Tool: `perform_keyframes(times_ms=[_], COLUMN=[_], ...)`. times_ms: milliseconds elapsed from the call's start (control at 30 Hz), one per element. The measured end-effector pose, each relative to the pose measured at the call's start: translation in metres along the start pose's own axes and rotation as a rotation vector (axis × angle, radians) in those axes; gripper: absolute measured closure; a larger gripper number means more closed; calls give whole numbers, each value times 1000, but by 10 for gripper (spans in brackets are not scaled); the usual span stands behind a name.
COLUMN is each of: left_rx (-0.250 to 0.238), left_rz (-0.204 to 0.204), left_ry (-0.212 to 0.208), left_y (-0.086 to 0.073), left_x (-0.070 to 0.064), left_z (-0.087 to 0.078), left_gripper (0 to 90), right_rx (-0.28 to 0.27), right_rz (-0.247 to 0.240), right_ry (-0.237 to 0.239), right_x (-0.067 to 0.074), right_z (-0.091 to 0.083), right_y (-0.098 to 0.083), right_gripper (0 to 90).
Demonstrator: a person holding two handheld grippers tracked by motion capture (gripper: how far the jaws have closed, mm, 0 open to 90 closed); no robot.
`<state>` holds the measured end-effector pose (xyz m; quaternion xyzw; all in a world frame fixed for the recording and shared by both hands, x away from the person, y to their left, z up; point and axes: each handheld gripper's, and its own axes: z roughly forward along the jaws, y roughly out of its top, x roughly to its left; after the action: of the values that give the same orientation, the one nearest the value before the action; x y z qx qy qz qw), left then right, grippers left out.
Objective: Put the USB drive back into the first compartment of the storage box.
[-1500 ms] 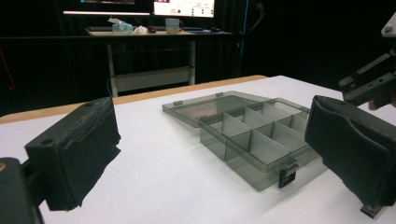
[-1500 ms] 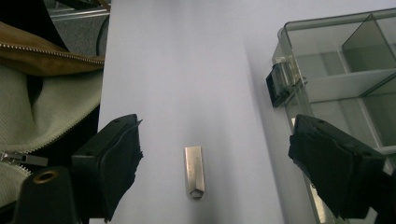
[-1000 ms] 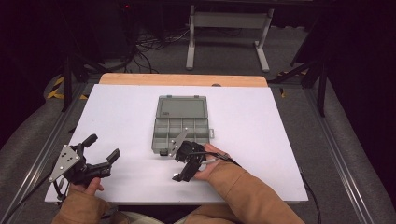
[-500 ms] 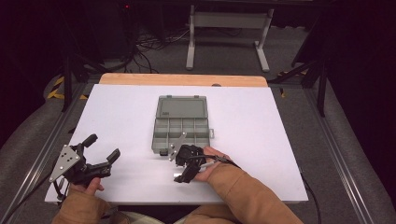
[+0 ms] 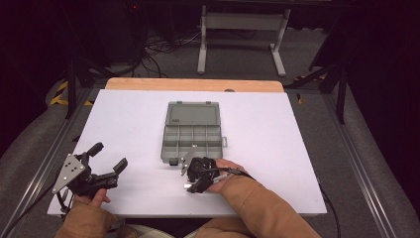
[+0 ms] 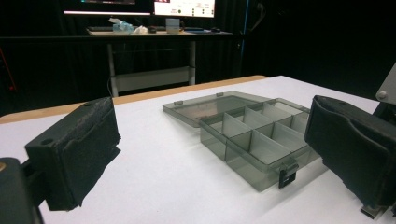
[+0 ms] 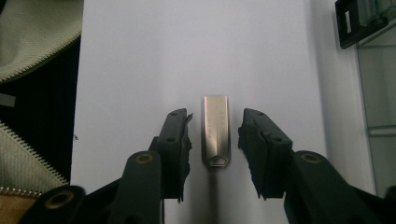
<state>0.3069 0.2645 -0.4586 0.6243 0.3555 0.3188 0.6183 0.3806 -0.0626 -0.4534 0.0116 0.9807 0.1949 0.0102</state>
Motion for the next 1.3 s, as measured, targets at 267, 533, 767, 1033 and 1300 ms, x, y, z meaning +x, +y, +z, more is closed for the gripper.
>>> perform_keyframes(times_ms=[267, 533, 767, 1033, 1300], left_rx=[0, -2, -2, 0, 0], left_rz=[0, -2, -1, 1, 2], left_ry=[0, 0, -1, -1, -1], left_y=[0, 0, 0, 0, 0], left_x=[0, 0, 0, 0, 0], left_z=[0, 0, 0, 0, 0], left_gripper=[36, 36, 36, 36, 36], right_rx=[9, 8, 1, -31, -74], right_rz=[-30, -29, -28, -18, -36], right_ry=[-15, -16, -15, -28, -56], right_x=[3, 3, 4, 2, 1], right_z=[0, 0, -2, -12, -28], right_y=[0, 0, 1, 0, 7], right_gripper=[784, 786, 788, 788, 789])
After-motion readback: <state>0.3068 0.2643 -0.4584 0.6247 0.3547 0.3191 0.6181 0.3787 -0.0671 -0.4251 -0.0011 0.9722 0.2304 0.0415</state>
